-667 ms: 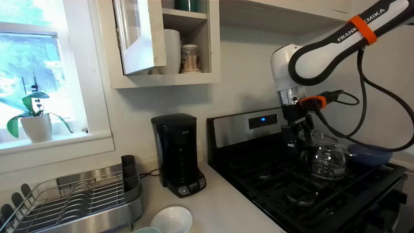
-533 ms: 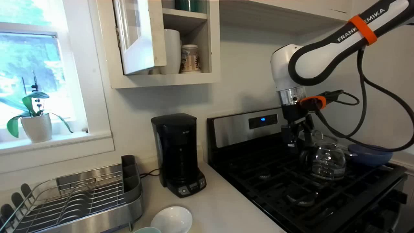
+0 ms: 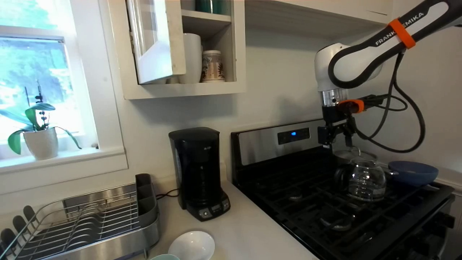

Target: Put the blue bowl on the cupboard to the left

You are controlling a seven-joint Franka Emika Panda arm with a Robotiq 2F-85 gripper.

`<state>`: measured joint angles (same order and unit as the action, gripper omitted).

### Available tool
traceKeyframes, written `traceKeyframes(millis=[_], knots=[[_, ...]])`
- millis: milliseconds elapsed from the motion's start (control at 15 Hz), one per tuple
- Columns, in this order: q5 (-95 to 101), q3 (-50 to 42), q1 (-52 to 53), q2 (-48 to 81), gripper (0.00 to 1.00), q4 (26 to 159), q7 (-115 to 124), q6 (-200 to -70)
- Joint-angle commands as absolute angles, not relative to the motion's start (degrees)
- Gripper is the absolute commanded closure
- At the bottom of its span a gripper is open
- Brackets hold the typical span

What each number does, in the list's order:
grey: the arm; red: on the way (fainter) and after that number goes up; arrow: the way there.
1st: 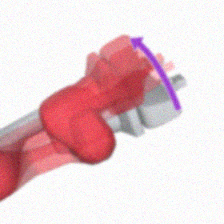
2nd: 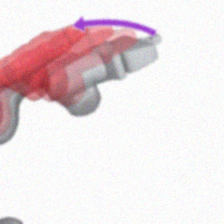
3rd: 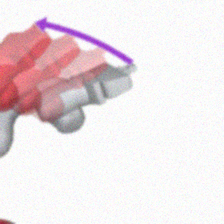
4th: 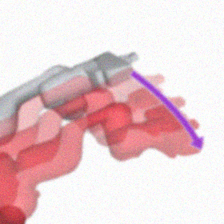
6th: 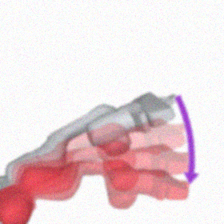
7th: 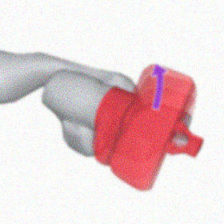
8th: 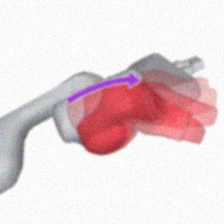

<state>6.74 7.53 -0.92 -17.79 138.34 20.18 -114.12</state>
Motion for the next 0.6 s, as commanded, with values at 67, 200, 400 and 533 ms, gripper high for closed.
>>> traceKeyframes(millis=[67,200,400,533], knots=[[8.2,0.3,-6.9,-23.3,0.00,136.6,19.7,-111.3],[9.2,-2.8,-9.9,-24.9,0.00,136.5,18.5,-111.9],[12.6,-7.3,-13.3,-25.8,0.00,137.1,11.3,-111.9],[13.6,-10.1,-14.6,-26.1,0.00,138.4,6.2,-113.9]])
